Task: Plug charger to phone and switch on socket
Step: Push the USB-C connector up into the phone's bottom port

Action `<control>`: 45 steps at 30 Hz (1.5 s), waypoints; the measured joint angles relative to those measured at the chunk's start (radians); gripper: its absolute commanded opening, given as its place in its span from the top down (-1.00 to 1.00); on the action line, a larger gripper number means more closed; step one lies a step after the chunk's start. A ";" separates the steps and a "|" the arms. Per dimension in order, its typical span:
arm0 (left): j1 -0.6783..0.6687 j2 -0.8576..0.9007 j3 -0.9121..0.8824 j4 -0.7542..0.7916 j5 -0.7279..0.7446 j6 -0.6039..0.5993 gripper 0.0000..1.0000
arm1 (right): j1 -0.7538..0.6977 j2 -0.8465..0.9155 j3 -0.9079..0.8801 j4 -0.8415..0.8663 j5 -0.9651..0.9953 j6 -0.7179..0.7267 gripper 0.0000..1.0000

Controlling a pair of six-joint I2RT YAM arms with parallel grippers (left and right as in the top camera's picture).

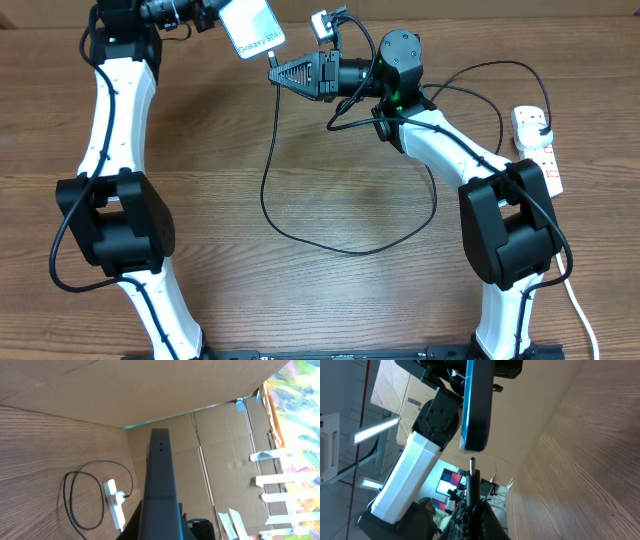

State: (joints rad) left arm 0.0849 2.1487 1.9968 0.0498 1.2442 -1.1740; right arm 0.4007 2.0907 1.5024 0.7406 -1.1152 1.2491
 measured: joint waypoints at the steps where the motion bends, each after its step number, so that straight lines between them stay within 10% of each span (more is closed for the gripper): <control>1: 0.000 0.000 0.000 0.000 0.000 0.002 0.91 | 0.000 0.000 0.000 0.000 0.002 0.001 0.92; 45: -0.020 0.000 0.000 0.000 -0.026 0.028 0.91 | 0.000 0.000 0.000 0.000 0.003 0.007 0.93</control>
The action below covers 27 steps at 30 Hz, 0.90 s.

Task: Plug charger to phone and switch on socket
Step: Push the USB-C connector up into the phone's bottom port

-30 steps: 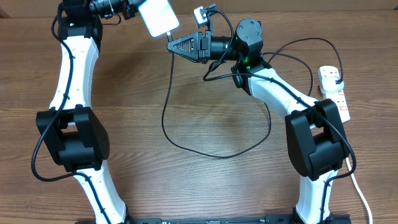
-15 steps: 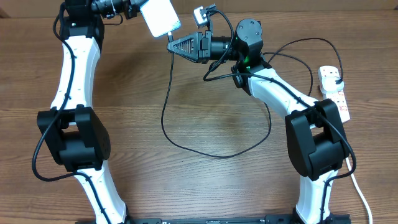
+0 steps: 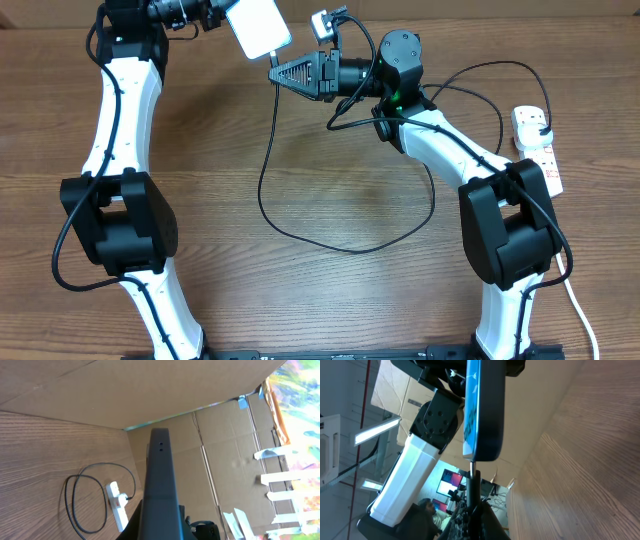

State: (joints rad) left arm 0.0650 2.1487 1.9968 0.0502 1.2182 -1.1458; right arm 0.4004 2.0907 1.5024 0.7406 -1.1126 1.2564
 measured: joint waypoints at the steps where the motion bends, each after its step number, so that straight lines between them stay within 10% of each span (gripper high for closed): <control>1: 0.000 0.000 0.000 0.000 -0.003 -0.001 0.92 | 0.000 0.000 0.000 0.000 0.001 0.000 0.92; 27: 0.000 0.000 0.000 0.003 0.032 0.003 0.91 | 0.001 0.000 0.000 0.000 -0.026 0.000 0.92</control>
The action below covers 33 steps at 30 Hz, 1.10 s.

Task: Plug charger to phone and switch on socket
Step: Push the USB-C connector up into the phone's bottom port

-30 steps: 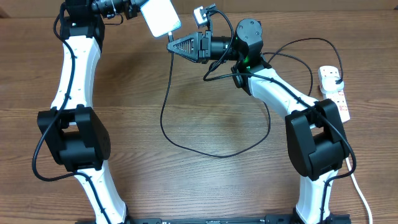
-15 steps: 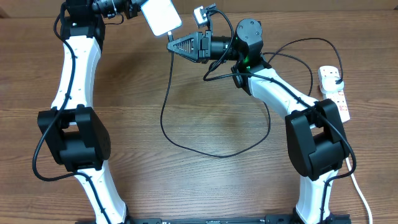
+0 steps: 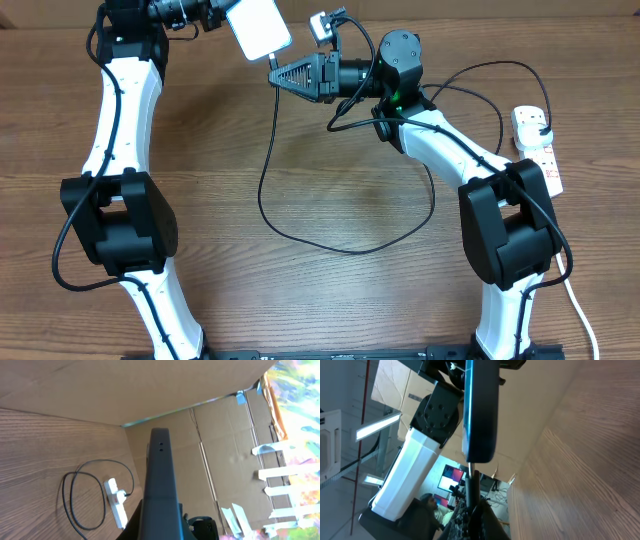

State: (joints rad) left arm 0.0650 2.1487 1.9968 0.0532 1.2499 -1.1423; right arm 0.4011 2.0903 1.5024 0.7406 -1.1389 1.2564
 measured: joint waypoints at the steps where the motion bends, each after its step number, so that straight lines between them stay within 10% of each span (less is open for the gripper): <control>1: 0.000 0.000 0.000 0.000 0.002 0.000 0.91 | 0.000 0.000 0.000 0.000 -0.002 0.000 0.93; 33: -0.013 0.000 0.000 0.006 0.062 0.046 0.88 | 0.004 0.000 0.000 -0.001 -0.042 0.000 0.92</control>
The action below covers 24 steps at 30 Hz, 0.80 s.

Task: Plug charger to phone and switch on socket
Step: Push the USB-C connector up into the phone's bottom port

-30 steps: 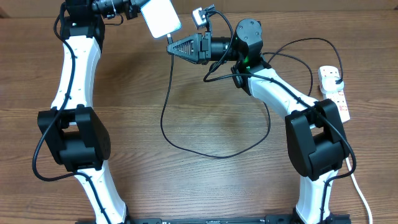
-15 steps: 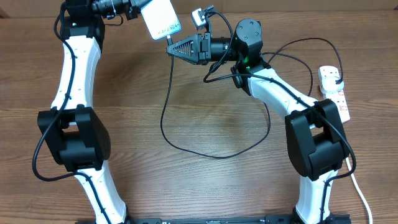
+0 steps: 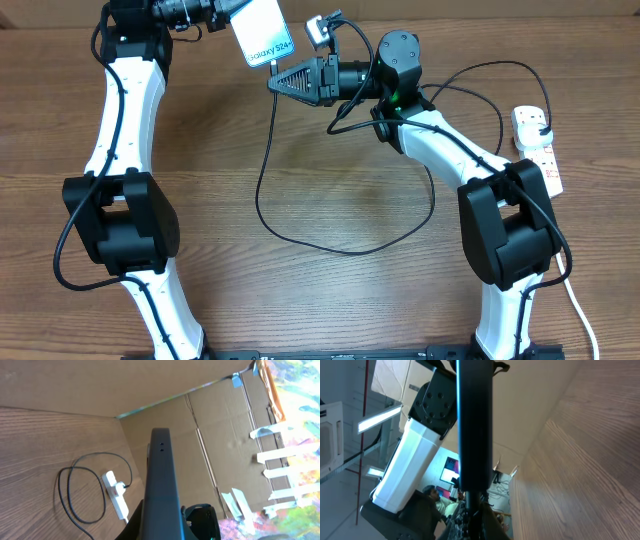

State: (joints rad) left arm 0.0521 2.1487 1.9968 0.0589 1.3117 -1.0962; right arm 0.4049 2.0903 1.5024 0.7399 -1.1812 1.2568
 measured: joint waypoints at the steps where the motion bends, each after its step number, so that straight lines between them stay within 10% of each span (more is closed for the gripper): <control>1: 0.000 0.000 0.000 0.001 0.008 0.000 0.88 | 0.002 0.000 0.000 0.000 -0.002 0.000 0.92; 24: 0.000 0.000 0.000 0.002 0.118 0.049 0.88 | 0.008 0.000 0.000 0.000 -0.058 -0.004 0.92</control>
State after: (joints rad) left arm 0.0521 2.1487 1.9968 0.0612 1.4296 -1.0470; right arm 0.4129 2.0907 1.5024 0.7403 -1.2388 1.2526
